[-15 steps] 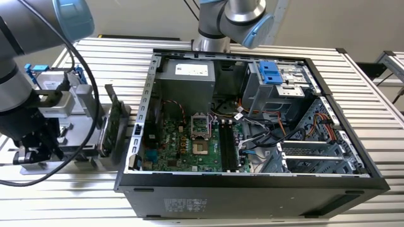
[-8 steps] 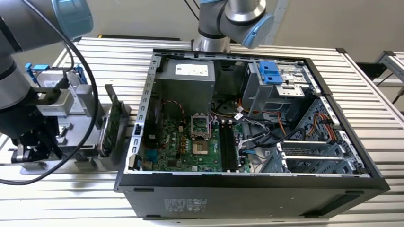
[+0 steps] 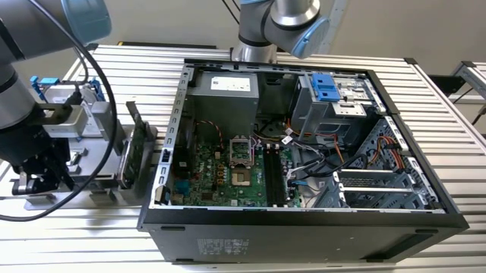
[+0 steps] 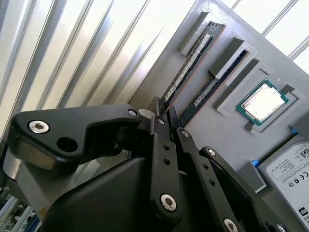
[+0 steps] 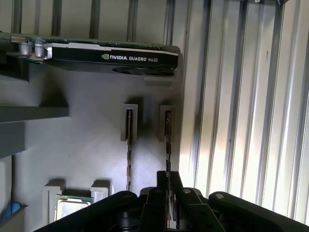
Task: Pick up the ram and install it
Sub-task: 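Pick up the ram and move it above insertion slot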
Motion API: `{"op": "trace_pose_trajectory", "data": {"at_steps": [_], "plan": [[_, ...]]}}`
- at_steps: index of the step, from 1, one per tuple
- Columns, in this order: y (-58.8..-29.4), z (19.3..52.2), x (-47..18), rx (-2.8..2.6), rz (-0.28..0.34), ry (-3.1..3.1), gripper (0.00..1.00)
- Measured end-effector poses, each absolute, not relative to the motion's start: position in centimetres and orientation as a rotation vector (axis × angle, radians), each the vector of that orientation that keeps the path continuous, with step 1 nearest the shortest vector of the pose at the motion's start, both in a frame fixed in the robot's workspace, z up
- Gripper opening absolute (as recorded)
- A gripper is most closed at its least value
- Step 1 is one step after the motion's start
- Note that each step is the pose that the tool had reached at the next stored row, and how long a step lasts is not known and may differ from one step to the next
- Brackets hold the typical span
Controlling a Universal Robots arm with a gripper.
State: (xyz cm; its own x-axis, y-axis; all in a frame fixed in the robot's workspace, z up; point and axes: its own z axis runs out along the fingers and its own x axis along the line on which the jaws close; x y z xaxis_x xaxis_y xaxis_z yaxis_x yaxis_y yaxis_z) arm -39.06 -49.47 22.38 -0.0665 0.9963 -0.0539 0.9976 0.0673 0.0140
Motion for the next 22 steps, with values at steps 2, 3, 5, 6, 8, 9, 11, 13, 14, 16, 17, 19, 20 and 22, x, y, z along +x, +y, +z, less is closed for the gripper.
{"op": "trace_pose_trajectory", "data": {"at_steps": [2, 3, 5, 6, 8, 9, 11, 13, 14, 16, 17, 19, 20, 22], "plan": [[-49.5, 22.5, -39.1, 2.112, -0.041, 2.259, 0.0], [-49.5, 22.5, -39.1, 2.112, -0.041, 2.259, 0.0], [-49.5, 22.5, -39.1, 2.112, -0.041, 2.259, 0.0], [-49.5, 22.5, -39.1, 2.112, -0.041, 2.259, 0.0], [-49.5, 22.6, -39.1, 2.112, -0.042, 2.259, 0.0], [-49.5, 22.7, -39.1, 2.112, -0.041, 2.259, 0.0], [-49.5, 22.8, -39.1, 2.112, -0.042, 2.259, 0.0], [-49.5, 22.9, -39.1, 2.112, -0.041, 2.259, 0.0], [-49.5, 22.9, -39.1, 2.112, -0.041, 2.259, 0.0], [-49.5, 23.1, -39.1, 2.112, -0.041, 2.259, 0.0], [-49.5, 23.2, -39.1, 2.112, -0.041, 2.259, 0.0], [-49.5, 23.3, -39.1, 2.112, -0.041, 2.259, 0.0], [-49.5, 23.4, -39.1, 2.112, -0.041, 2.259, 0.0], [-49.5, 23.5, -39.1, 2.112, -0.041, 2.259, 0.0]]}}
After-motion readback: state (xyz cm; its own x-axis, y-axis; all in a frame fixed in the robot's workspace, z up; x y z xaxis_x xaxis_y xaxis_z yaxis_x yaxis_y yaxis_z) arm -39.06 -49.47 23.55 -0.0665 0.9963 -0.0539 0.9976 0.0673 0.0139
